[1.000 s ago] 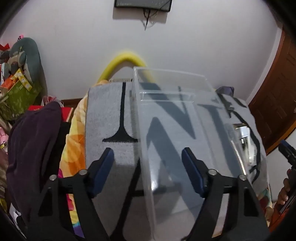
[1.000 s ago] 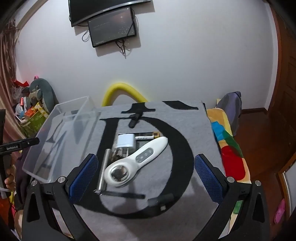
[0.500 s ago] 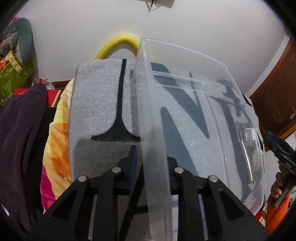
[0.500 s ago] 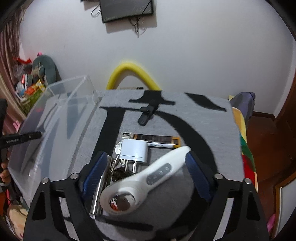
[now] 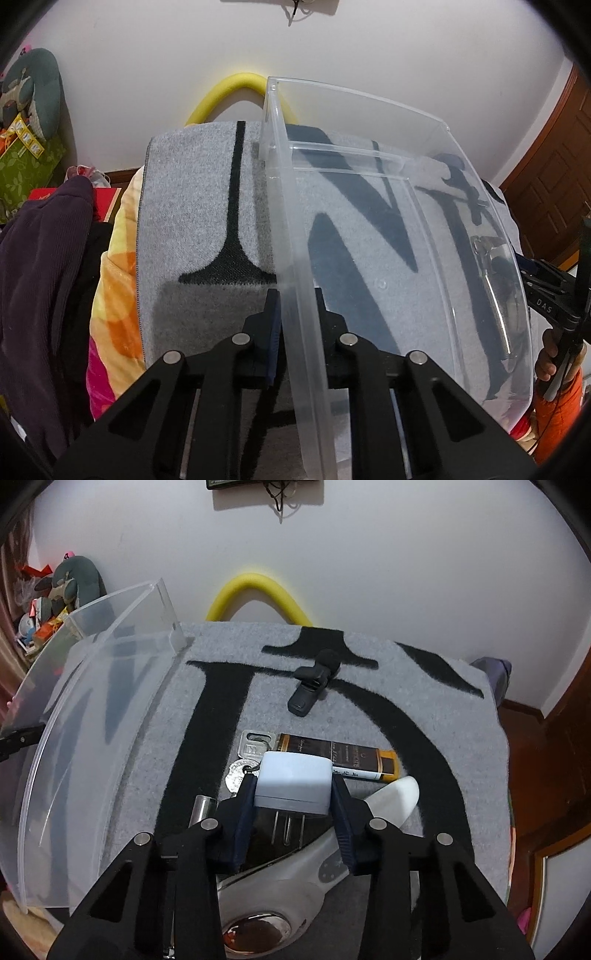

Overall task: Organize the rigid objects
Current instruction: 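Grasp the white plug adapter with the right tool and lift it, then carry the white adapter into the clear box and open the right tool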

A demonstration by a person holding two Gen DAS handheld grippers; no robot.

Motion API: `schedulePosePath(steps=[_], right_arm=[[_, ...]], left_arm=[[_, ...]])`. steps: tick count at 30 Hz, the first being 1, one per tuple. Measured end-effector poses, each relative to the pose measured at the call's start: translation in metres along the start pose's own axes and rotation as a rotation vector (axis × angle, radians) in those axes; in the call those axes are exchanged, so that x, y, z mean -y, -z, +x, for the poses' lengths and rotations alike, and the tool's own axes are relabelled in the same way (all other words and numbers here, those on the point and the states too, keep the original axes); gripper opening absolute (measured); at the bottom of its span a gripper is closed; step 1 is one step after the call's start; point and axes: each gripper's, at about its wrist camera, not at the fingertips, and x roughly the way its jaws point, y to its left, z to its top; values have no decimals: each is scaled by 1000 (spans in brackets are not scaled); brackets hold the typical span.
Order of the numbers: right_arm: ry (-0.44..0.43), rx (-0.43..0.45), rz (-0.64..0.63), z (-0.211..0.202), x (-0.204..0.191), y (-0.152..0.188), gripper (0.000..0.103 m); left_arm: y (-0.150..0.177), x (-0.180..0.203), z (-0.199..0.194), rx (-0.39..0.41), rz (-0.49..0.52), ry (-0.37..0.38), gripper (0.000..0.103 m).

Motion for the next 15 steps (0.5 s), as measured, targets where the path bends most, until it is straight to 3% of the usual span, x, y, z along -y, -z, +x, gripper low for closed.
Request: schedulePosePath(steps=[4, 15], right_arm=[[-23, 32, 19, -11, 3, 1, 35], [-56, 230, -10, -88, -15, -26, 35]], left_arm=[[0, 0, 0, 1, 0, 2, 15], [-1, 1, 0, 2, 2, 1, 15]])
